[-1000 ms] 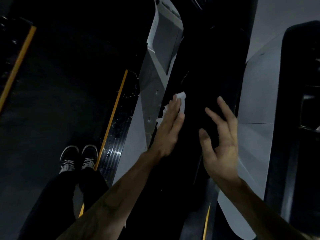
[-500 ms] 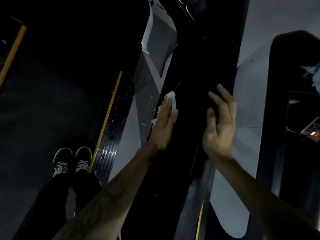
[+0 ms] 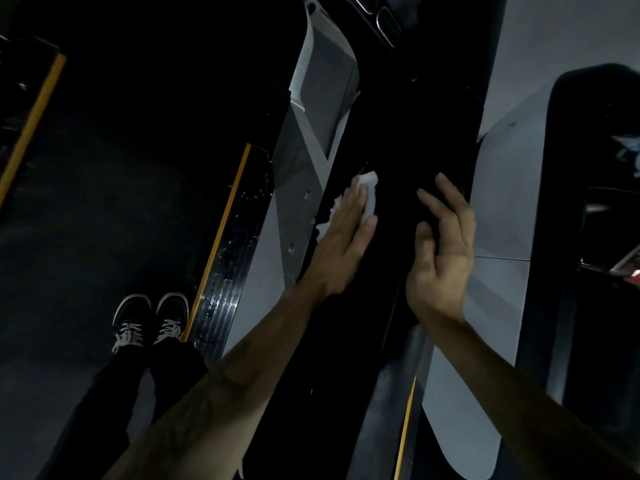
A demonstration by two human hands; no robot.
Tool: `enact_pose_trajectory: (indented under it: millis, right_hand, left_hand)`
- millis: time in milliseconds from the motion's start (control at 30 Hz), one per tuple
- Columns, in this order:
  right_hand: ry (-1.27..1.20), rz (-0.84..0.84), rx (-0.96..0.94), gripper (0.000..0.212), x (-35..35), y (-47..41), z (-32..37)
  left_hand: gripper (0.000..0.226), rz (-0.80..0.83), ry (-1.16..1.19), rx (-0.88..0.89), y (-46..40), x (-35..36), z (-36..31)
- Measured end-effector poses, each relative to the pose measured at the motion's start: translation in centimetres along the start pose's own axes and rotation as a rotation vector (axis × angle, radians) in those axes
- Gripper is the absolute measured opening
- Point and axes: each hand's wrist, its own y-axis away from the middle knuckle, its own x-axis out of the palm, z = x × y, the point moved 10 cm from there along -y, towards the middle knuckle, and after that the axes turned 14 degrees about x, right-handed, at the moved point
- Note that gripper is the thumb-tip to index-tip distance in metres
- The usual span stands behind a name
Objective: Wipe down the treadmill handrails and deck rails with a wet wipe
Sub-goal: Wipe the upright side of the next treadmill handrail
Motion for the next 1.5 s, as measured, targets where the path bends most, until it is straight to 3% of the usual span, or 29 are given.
enact_pose_trajectory:
  millis: [167, 333, 500, 633, 800, 1133, 1300, 1500]
  right_hand:
    - [-0.025, -0.010, 0.003, 0.036, -0.1, 0.1, -0.1]
    - [-0.044, -0.038, 0.004, 0.042, -0.3, 0.1, -0.3]
    - [-0.047, -0.048, -0.010, 0.046, -0.3, 0.2, -0.1]
    - [-0.059, -0.040, -0.020, 0.047, -0.2, 0.2, -0.3]
    - [-0.068, -0.042, -0.019, 0.047, -0.1, 0.2, -0.5]
    - [-0.018, -0.054, -0.010, 0.046, -0.1, 0.2, -0.4]
    - [-0.027, -0.040, 0.003, 0.047, 0.1, 0.1, -0.7]
    - [-0.041, -0.053, -0.001, 0.045, 0.0, 0.1, -1.0]
  left_hand:
    - [0.061, -0.020, 0.037, 0.014, 4.7, 0.5, 0.4]
    - [0.062, 0.139, -0.043, 0.265, 1.6, 3.1, -5.1]
    - [0.061, 0.116, -0.111, 0.200, -3.1, 1.6, -4.3]
    - [0.062, 0.085, -0.050, 0.071, -1.3, 1.3, -2.5]
    - [0.061, 0.136, -0.080, 0.271, 4.3, 2.9, -4.8]
    - [0.056, 0.091, -0.108, 0.131, -5.8, 1.8, -4.8]
    - [0.063, 0.056, -0.072, 0.079, -2.1, 1.9, -3.8]
    - [0.066, 0.171, -0.052, 0.225, 0.1, 3.3, -6.4]
